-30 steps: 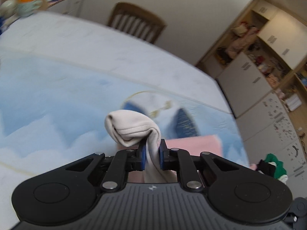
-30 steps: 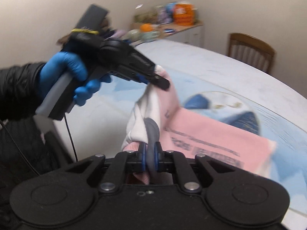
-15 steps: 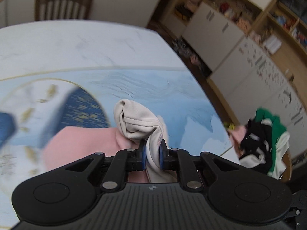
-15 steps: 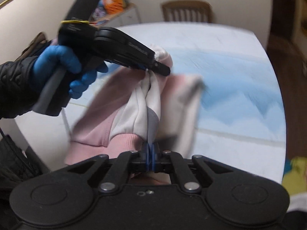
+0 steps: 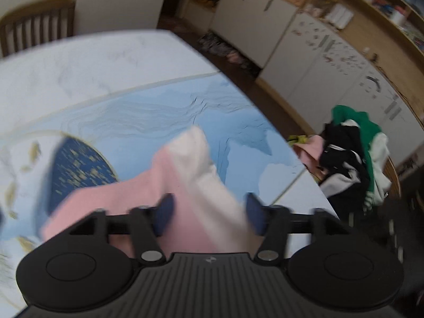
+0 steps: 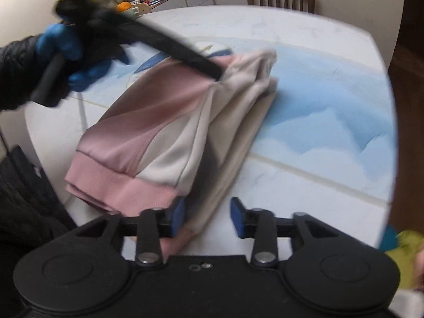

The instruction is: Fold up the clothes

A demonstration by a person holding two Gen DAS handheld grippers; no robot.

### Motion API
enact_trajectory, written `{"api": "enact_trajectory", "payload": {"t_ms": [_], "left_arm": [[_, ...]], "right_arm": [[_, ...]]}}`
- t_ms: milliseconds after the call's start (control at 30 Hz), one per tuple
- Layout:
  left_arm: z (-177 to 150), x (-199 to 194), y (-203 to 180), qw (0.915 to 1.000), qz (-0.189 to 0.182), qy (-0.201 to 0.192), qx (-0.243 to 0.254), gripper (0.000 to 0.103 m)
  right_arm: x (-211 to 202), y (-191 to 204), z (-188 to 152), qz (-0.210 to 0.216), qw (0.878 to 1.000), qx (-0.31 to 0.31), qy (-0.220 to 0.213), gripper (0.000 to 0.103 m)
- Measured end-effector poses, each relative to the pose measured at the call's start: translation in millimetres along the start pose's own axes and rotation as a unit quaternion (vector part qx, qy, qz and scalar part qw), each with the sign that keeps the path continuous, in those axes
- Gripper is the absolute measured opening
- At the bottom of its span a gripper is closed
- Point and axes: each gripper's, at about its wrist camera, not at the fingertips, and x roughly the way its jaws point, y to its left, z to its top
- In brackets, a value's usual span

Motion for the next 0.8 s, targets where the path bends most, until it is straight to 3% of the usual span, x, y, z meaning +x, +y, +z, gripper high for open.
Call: {"api": "enact_trajectory", "payload": {"t_ms": [133,300,400,533,700,800], "left_arm": [[-27.1,-32.8,1.4,0.9978,0.007,0.018,0.064,0.064],[-61.9,-46.5,-3.4,0.9924,0.013,0.027,0.119,0.064],[-66.6,-43.2,0.5,0.9914,0.007,0.021,0.129,0.064],[-68.0,-32.9,10.5,0.9908,-0.016,0.025,0.132,0.064],[-73.2,-21.0,25.7,0.9916,-0.030,0.045,0.117,0.064],[-61.8,-32.5,24.7,0.9905,-0.034,0.034,0.129,0.064]], "right_arm": [[-16.2,9.0,21.9,-0.033,0.998,-0.045,-0.032,0.103],[-8.6,42.5,60.7,-0.014,0.991,-0.117,-0.066,0.103],[18.4,60.8,80.5,0.004,0.985,-0.163,-0.052,0.103],[50.5,60.5,71.7,-0.008,0.982,-0.190,0.005,0.103],[54.2,26.8,48.9,-0.025,0.990,-0.135,0.040,0.103],[36.7,32.1,43.8,-0.032,0.989,-0.139,0.031,0.103]]}}
